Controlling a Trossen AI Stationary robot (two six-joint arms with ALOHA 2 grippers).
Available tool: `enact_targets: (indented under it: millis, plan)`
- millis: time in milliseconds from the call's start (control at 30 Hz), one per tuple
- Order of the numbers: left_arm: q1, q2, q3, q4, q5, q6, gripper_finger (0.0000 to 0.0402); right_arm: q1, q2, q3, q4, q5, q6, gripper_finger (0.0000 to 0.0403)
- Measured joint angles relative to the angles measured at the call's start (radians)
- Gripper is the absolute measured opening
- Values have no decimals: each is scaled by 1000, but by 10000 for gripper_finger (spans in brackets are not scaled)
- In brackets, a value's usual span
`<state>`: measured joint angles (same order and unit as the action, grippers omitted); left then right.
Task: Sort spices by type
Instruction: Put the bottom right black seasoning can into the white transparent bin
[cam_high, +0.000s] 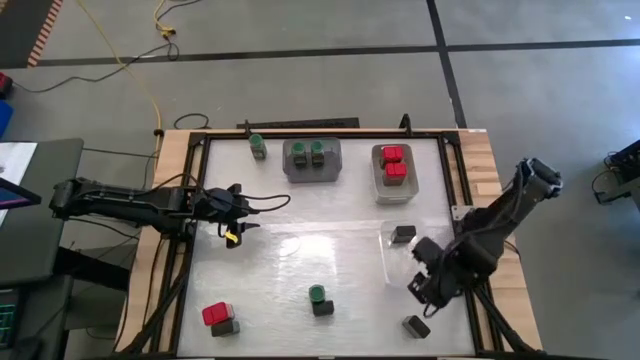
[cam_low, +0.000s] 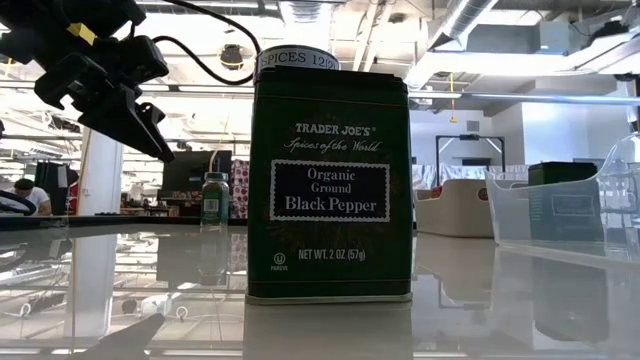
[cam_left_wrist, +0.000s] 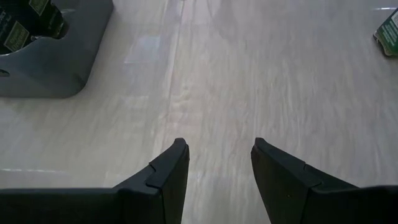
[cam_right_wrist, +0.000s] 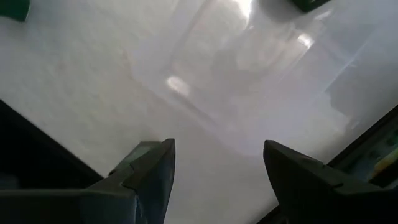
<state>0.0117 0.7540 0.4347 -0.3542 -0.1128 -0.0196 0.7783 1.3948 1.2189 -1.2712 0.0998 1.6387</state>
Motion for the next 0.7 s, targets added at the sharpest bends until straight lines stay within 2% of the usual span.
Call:
enact_targets:
  millis: [167, 367, 700]
  plan:
    - [0, 0, 0, 0, 0, 0, 167, 53, 89, 70, 18, 0, 87, 270]
    - [0, 0, 0, 0, 0, 0, 167, 113, 156, 81, 114, -2, 157, 270]
    - [0, 0, 0, 0, 0, 0, 167, 139, 246, 81, 173, -93, 193, 270]
